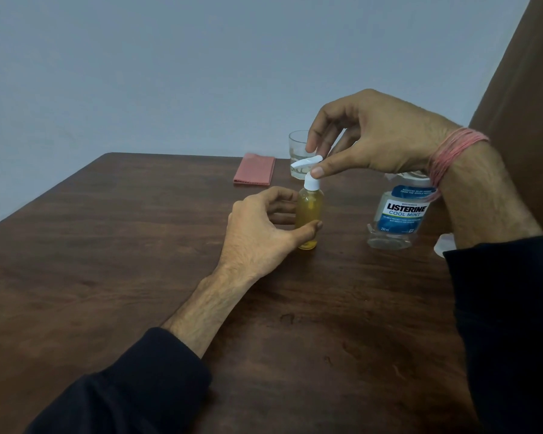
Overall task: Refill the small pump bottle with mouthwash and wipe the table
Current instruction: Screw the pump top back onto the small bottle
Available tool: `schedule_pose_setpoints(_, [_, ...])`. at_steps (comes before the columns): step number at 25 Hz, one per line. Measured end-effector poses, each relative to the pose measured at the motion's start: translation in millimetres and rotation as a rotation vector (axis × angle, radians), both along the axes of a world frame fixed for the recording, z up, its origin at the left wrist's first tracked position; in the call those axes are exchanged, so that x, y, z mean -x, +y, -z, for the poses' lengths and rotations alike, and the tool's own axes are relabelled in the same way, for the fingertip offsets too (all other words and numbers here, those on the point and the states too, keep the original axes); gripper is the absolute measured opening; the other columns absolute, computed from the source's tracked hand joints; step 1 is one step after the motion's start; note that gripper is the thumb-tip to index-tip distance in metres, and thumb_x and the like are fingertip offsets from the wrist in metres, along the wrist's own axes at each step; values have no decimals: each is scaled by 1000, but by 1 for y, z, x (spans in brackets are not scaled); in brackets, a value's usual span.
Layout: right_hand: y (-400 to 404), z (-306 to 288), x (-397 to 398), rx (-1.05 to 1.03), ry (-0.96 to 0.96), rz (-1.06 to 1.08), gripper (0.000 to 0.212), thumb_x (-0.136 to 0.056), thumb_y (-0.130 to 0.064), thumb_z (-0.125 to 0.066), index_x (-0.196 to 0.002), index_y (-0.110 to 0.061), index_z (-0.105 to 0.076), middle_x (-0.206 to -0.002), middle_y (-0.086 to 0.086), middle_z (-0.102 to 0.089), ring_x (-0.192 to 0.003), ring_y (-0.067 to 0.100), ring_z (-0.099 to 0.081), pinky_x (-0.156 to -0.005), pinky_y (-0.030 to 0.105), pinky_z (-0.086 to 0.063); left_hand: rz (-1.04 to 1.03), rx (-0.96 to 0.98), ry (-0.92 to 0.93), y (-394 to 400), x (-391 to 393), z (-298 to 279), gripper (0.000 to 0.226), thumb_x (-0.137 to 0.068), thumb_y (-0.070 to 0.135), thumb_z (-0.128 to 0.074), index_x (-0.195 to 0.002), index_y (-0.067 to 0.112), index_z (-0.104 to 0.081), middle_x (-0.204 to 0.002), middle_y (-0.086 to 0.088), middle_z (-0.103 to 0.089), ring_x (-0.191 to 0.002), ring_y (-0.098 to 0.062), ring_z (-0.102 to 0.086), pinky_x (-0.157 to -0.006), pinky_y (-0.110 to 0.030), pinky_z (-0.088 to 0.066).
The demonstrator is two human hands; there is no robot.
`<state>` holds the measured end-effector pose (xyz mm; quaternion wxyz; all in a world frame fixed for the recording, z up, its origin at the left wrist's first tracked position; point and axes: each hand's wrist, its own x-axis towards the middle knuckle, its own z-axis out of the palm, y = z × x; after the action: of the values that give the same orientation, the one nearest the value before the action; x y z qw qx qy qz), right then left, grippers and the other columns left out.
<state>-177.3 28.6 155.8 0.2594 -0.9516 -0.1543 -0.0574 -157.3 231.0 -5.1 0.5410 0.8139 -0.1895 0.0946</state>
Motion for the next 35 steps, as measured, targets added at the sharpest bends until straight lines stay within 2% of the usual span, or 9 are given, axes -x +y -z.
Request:
schedule_pose_setpoints(6, [-1, 0, 0, 17, 65, -36, 28, -80, -34, -94, -104, -34, -81, -102, -19, -83, -90, 6, -79, -96, 40, -60, -16, -10, 9, -2, -1, 2, 55, -78, 50, -105, -124, 37, -78, -110, 19, -86, -100, 8, -83, -96, -31, -72])
schedule_pose_setpoints(10, [4, 6, -7, -10, 128, -7, 27, -81, -26, -96, -103, -24, -79, -98, -8, -84, -72, 11, -81, -62, 22, -61, -13, 6, 4, 0, 0, 3, 53, -78, 49, -106, -121, 38, -79, -106, 20, -86, -98, 8, -83, -94, -31, -72])
schedule_pose_setpoints(13, [7, 7, -10, -19, 169, 38, 36, -82, -27, -95, -110, -19, -73, -101, 1, -82, -61, 20, -79, -51, 25, -61, -9, 16, 6, 1, 0, 3, 54, -77, 49, -107, -121, 35, -80, -105, 19, -87, -98, 8, -83, -94, -33, -73])
schedule_pose_setpoints(18, [14, 10, -7, -10, 181, 51, 52, -84, -35, -93, -127, -30, -65, -104, 3, -78, -59, 20, -79, -56, 29, -65, -9, 29, -9, 1, -1, 4, 49, -75, 51, -107, -114, 40, -79, -104, 18, -89, -96, 7, -84, -92, -34, -73])
schedule_pose_setpoints(21, [9, 5, -4, 45, 198, 39, 76, -75, -45, -96, -142, -40, -59, -110, -5, -76, -65, 14, -81, -56, 23, -64, -5, 26, -9, 1, -1, 5, 48, -75, 52, -107, -114, 41, -79, -104, 19, -88, -95, 7, -84, -92, -33, -73])
schedule_pose_setpoints(25, [0, 2, 1, -51, 260, -16, 98, -81, -14, -94, -157, -51, -46, -122, -9, -72, -78, 25, -84, -59, 29, -66, -28, 15, -3, -1, -3, 6, 54, -76, 50, -107, -121, 32, -84, -104, 19, -88, -96, 8, -84, -92, -34, -73])
schedule_pose_setpoints(28, [3, 6, -2, -97, 241, -43, 81, -86, 1, -88, -149, -40, -58, -108, 2, -80, -79, 28, -83, -63, 32, -68, -29, 25, -11, -1, -2, 6, 52, -75, 49, -108, -119, 33, -84, -102, 20, -88, -93, 9, -84, -91, -32, -73])
schedule_pose_setpoints(31, [8, 8, -5, -90, 225, -33, 60, -86, -7, -90, -135, -32, -67, -103, 5, -80, -69, 22, -81, -62, 28, -66, -36, -13, -39, -2, -1, 7, 52, -76, 51, -106, -120, 33, -84, -103, 21, -88, -95, 11, -82, -93, -31, -73])
schedule_pose_setpoints(35, [6, 3, -2, 105, 248, 32, 56, -78, -50, -92, -126, -42, -64, -86, -8, -83, -57, 16, -74, -65, 29, -59, -11, 9, -5, 0, -2, 5, 54, -76, 49, -107, -122, 31, -84, -105, 18, -88, -97, 8, -84, -94, -34, -73])
